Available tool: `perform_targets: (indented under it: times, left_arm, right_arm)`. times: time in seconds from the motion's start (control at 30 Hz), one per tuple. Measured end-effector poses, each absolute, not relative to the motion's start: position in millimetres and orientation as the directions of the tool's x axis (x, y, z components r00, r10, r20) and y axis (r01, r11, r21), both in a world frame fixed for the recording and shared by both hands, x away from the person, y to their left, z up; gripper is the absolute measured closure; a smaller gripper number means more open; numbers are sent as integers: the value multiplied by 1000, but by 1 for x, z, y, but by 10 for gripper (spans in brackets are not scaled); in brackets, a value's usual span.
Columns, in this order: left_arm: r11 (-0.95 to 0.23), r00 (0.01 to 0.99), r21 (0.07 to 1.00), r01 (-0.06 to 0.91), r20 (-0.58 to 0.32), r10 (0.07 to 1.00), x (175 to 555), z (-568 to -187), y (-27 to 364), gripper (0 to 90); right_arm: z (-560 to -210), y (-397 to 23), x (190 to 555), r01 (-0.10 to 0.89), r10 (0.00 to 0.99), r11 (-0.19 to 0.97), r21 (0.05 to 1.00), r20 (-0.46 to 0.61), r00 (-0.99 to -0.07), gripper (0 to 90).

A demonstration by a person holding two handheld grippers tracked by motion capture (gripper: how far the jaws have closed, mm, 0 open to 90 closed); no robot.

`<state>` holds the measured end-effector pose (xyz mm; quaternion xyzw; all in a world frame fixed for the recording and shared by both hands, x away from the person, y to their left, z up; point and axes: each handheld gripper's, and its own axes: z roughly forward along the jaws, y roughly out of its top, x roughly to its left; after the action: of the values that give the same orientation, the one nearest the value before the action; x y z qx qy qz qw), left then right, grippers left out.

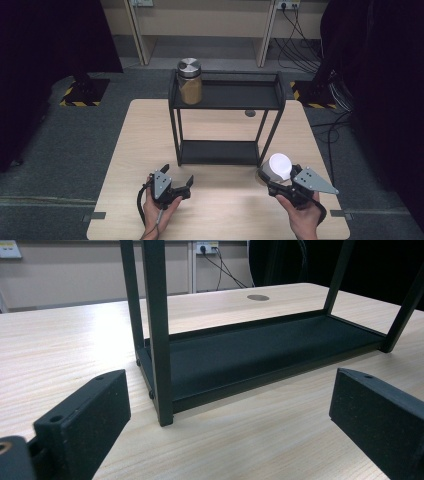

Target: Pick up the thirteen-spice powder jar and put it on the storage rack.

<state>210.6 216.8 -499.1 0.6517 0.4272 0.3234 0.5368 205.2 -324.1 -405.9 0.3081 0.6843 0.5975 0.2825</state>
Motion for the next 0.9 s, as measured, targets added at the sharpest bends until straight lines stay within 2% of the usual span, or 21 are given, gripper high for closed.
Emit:
perform_targets:
  times: [0.47,0.9]
  left_arm:
    - [-59,426,976,209,-37,904,211,-499,217,22]
    - [-64,428,976,207,-32,903,211,-499,216,22]
  right_arm:
    - [-376,-319,213,11,753,90,996,-61,-655,308]
    - [-361,-307,226,-3,747,81,997,-63,-662,308]
